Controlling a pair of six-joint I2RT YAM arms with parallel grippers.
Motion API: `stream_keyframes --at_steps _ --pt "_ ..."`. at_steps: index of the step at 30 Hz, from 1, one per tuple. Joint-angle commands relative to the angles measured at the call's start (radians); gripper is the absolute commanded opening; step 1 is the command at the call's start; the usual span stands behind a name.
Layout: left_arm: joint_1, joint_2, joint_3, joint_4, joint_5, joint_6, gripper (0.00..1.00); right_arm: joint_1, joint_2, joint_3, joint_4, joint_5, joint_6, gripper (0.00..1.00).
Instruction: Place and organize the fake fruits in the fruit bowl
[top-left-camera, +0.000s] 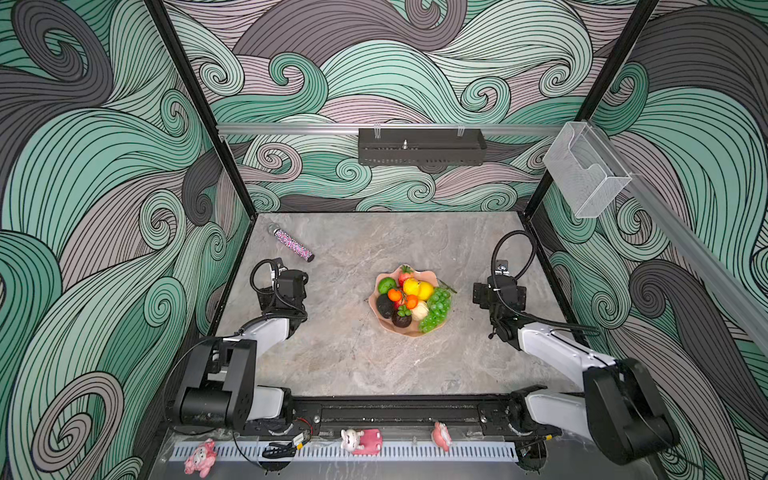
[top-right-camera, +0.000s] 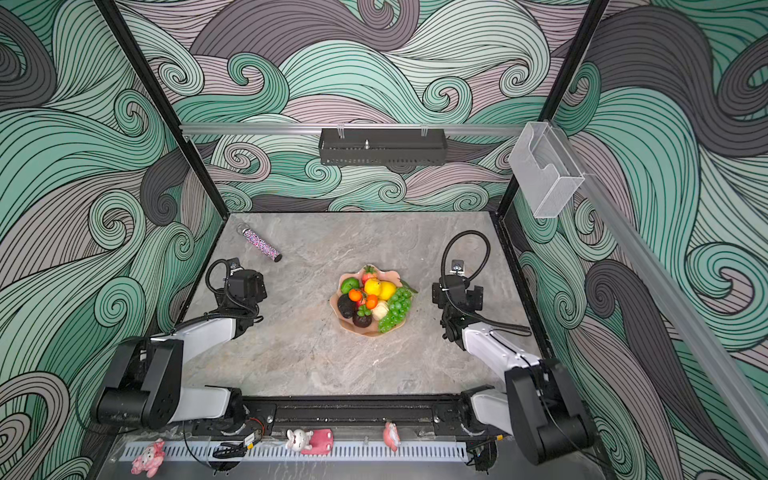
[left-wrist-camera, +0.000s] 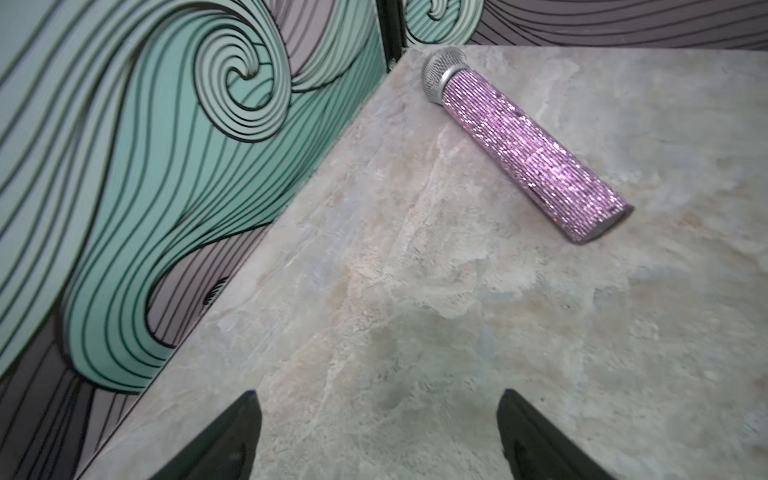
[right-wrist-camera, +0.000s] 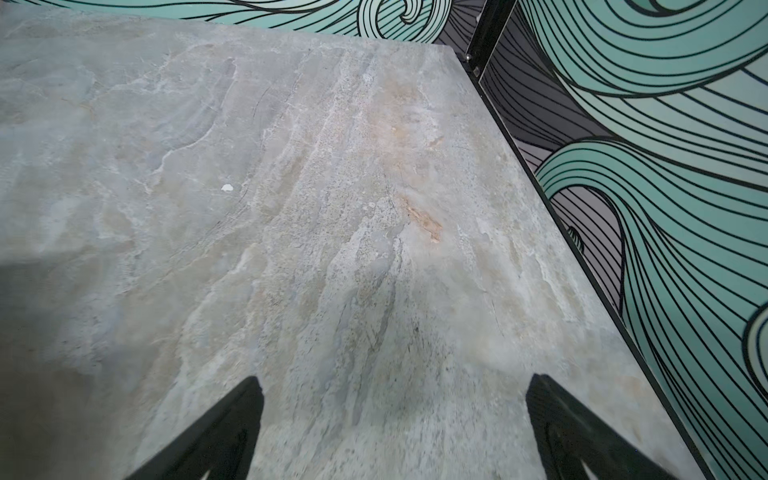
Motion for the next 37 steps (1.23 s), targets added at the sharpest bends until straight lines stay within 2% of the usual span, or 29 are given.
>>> stream_keyframes --at_steps 1,3,5,6,7,8,9,10,12,15,18,32,37 --pt "0.027 0.013 0.018 0.131 0.154 0.073 0.91 -0.018 0.065 -0.038 0.34 -0.041 -0.107 1.0" --pt "0.056 0.027 0.001 0.189 0.221 0.084 0.91 -0.026 0.068 -0.041 0.364 -0.114 -0.14 1.0" --pt "0.118 0.097 -0.043 0.314 0.293 0.018 0.91 -0.034 0.085 -0.065 0.451 -0.164 -0.176 1.0" --pt "0.144 0.135 -0.059 0.398 0.363 0.038 0.92 -0.046 0.09 -0.078 0.48 -0.209 -0.192 1.0" --pt "0.15 0.153 -0.053 0.406 0.437 0.077 0.91 -0.061 0.109 -0.094 0.53 -0.252 -0.195 1.0" --pt "0.15 0.157 -0.027 0.359 0.455 0.075 0.91 -0.081 0.138 -0.106 0.582 -0.274 -0.184 1.0" --pt "0.146 0.141 -0.011 0.292 0.449 0.062 0.92 -0.105 0.177 -0.111 0.629 -0.308 -0.165 1.0" --pt "0.148 0.148 -0.018 0.319 0.457 0.068 0.98 -0.126 0.219 -0.116 0.674 -0.348 -0.154 1.0" --pt "0.147 0.146 -0.016 0.312 0.46 0.067 0.99 -0.148 0.271 -0.101 0.698 -0.356 -0.129 1.0" --pt "0.147 0.146 -0.015 0.308 0.458 0.067 0.99 -0.164 0.252 -0.058 0.585 -0.375 -0.113 1.0" --pt "0.148 0.145 -0.016 0.31 0.458 0.067 0.99 -0.167 0.267 -0.053 0.602 -0.24 -0.057 1.0" --pt "0.147 0.145 -0.018 0.314 0.455 0.069 0.99 -0.18 0.26 -0.035 0.549 -0.265 -0.05 1.0" --pt "0.146 0.144 -0.018 0.313 0.454 0.068 0.99 -0.178 0.256 -0.052 0.582 -0.261 -0.052 1.0"
